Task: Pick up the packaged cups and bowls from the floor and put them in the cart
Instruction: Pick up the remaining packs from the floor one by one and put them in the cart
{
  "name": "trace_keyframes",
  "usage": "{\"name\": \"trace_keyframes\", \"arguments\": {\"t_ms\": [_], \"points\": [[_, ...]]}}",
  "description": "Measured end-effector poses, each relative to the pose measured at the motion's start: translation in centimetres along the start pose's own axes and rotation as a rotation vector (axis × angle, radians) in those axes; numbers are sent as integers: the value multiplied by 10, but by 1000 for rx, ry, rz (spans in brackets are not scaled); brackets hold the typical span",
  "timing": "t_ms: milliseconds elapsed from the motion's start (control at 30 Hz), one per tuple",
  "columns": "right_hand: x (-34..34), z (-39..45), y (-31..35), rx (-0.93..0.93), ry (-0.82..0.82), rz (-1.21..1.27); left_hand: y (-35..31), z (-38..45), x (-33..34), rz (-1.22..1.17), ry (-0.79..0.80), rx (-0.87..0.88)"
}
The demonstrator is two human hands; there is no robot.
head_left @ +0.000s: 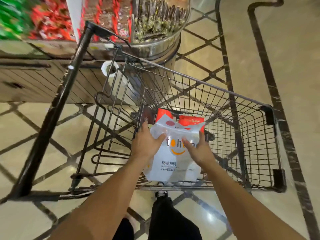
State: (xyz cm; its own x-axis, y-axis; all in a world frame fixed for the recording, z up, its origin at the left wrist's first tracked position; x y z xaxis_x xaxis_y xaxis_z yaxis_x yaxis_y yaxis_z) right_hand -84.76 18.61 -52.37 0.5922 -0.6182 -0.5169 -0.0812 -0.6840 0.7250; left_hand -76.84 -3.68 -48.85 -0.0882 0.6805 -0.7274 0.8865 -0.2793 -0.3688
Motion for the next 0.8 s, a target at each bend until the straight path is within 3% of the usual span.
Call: {"name": "trace_keyframes", "arguments": {"t_ms": [200, 400, 500, 667, 800], "points": [[-4, -7, 125, -292, -33, -401, -19, -31, -122, 269, -307, 279], [50, -44, 301, -605, -39, -737, 23, -81, -305, 382, -686, 381], [89, -78, 393, -757, -65, -836, 90, -100, -401, 389, -796, 319], [180, -144, 530, -989, -109, -928, 255, -130, -541, 392, -973, 139], [273, -197, 618, -1144, -97, -997, 384, -154, -619, 352, -1005, -34]]}}
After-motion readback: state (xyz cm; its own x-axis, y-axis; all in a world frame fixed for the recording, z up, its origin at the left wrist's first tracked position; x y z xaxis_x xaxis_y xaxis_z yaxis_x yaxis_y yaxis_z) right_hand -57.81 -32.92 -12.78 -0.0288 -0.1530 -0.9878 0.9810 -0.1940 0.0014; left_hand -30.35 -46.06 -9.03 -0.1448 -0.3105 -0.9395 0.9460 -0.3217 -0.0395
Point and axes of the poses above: each hand's wrist, its own z-axis towards the middle knuckle, its own x-axis out of the palm, y = z × x, the point moved 10 cm from there along z, towards the middle knuckle, and after that the axes turned 15 degrees about -x, right-handed, at the moved point
